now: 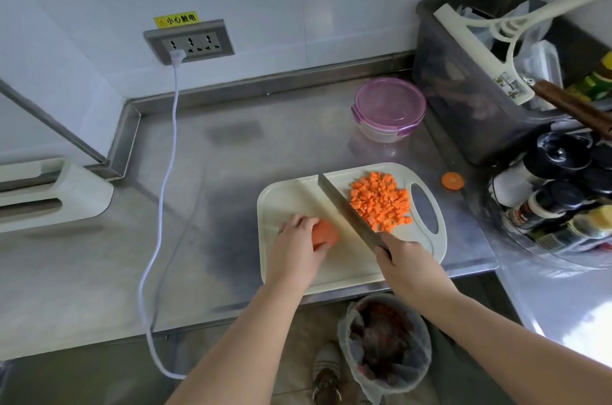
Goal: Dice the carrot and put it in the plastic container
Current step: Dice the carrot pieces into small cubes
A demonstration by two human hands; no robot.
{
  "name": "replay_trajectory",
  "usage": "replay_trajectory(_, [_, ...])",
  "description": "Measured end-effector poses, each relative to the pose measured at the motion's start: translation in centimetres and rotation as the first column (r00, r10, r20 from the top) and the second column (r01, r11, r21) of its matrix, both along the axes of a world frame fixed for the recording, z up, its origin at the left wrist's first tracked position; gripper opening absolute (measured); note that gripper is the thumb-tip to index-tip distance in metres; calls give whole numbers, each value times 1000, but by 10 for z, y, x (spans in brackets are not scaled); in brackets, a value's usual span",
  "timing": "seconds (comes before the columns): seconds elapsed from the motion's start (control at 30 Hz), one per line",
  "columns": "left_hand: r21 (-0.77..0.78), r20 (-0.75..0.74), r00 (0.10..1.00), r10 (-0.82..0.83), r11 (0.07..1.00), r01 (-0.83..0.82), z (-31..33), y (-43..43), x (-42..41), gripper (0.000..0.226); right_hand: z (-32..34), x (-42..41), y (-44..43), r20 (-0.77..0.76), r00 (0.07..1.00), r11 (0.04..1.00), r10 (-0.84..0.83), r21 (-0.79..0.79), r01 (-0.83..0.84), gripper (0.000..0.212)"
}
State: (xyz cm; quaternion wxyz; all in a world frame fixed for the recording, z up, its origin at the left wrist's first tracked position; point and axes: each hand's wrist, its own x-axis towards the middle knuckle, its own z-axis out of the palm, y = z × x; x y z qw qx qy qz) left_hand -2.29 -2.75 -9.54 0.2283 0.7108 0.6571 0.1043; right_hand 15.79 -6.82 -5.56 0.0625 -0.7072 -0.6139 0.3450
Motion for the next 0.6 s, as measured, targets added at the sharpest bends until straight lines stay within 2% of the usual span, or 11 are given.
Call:
replay_trajectory(0.17, [72, 58, 998, 38, 997, -42, -2, -1, 5, 33, 6, -9, -8, 78, 986, 986, 149, 66, -154, 25])
replay_trajectory(0.3, [87, 66, 997, 30, 996, -35, -3, -1, 7, 27, 6, -12, -10, 92, 983, 985, 156, 57, -162, 29])
replay_trajectory(0.6, [66, 18, 1000, 17, 998, -18, -2, 2, 7, 29, 6, -16, -8, 173, 962, 977, 212, -6, -214, 28])
